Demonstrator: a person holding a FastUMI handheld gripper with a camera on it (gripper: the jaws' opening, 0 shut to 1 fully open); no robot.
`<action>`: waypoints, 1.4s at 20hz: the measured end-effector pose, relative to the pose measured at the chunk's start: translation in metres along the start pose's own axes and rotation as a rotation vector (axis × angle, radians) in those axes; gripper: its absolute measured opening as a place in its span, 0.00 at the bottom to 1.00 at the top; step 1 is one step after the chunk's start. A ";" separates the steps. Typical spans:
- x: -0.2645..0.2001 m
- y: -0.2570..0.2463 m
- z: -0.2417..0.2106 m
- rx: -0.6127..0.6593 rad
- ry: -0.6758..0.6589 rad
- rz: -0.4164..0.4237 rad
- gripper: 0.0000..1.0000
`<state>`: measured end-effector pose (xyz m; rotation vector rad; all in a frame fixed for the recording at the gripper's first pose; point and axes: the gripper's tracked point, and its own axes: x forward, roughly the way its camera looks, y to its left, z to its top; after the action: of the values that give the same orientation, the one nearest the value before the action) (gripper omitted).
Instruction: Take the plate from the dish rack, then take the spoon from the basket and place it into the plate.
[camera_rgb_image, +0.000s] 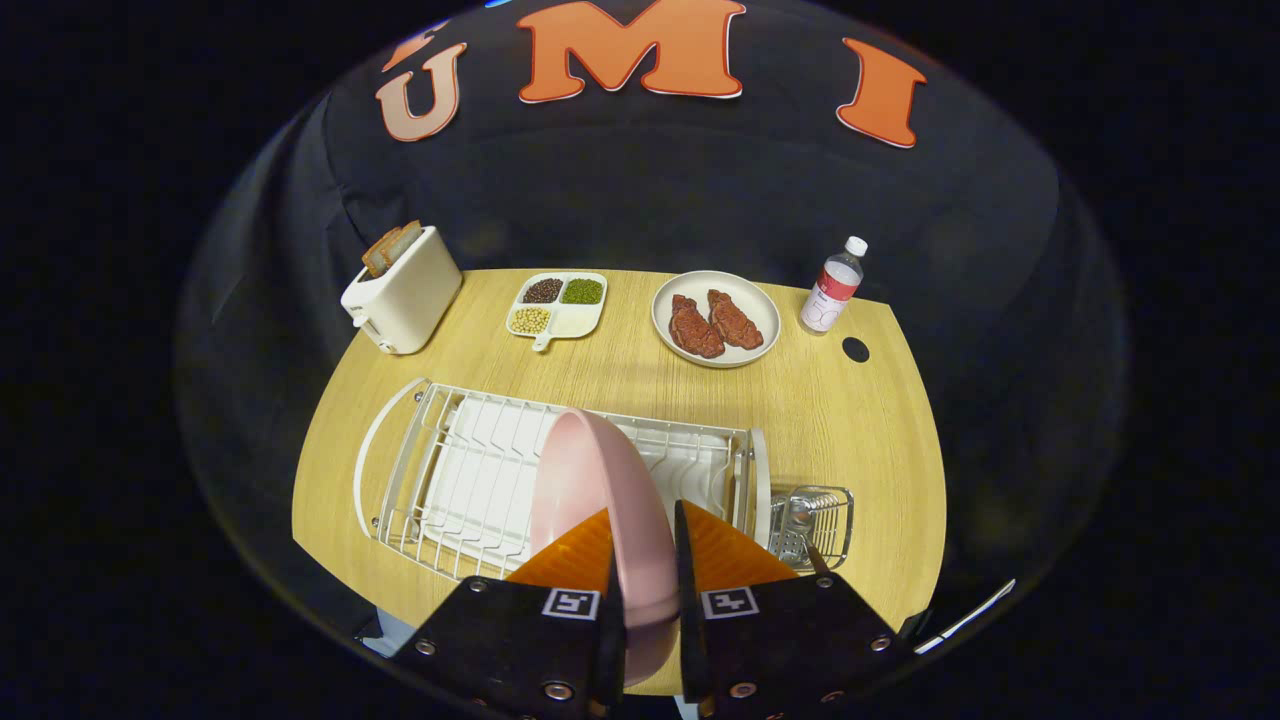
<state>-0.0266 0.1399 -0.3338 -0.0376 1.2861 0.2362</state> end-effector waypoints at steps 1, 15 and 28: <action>-0.006 0.000 -0.002 0.014 -0.006 0.016 0.23; -0.042 -0.025 -0.096 0.205 0.056 0.105 0.23; -0.049 -0.015 -0.183 0.275 0.107 0.240 0.22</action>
<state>-0.2096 0.0882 -0.3407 0.3442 1.4206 0.2631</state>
